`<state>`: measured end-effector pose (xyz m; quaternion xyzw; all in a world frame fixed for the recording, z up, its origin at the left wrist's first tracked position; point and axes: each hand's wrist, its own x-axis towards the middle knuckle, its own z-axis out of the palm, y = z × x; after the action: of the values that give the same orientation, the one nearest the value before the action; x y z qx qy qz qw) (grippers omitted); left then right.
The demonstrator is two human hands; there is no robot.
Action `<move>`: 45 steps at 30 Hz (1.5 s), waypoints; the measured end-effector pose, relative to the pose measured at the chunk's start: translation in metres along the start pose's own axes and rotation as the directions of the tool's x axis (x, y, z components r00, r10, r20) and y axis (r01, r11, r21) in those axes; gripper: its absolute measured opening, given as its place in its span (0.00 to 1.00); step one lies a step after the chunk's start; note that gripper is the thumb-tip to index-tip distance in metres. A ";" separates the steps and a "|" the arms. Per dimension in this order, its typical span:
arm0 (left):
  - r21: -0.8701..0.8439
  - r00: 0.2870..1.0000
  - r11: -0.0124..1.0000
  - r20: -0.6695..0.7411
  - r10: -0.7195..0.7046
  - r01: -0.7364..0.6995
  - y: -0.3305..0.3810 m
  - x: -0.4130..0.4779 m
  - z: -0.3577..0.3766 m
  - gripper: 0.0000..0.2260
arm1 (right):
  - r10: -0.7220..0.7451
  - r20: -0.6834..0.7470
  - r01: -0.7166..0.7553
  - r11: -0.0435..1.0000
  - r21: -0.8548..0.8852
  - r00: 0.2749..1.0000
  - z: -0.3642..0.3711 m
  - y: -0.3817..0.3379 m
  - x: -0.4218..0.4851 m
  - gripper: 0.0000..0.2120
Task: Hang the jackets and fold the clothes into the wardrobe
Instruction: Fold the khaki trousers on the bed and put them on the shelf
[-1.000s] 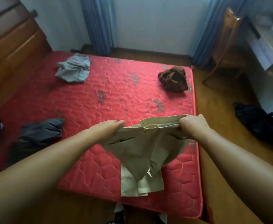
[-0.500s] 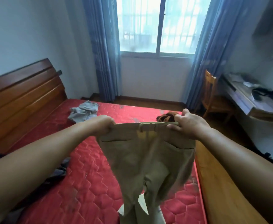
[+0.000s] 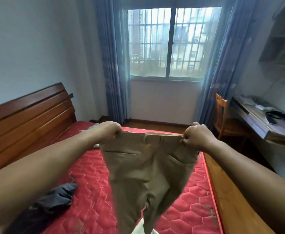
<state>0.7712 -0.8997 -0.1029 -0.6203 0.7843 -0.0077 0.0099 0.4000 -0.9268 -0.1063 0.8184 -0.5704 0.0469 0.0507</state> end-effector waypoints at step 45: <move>-0.126 0.959 0.991 -0.276 -0.068 0.034 -0.013 0.024 -0.009 0.10 | 0.024 -0.115 -0.007 0.990 0.144 0.993 -0.038 -0.102 0.009 0.14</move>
<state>0.7784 -0.9260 -0.0939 -0.6324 0.7607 -0.0484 -0.1385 0.4980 -0.8953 -0.0707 0.8113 -0.5681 0.1358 0.0248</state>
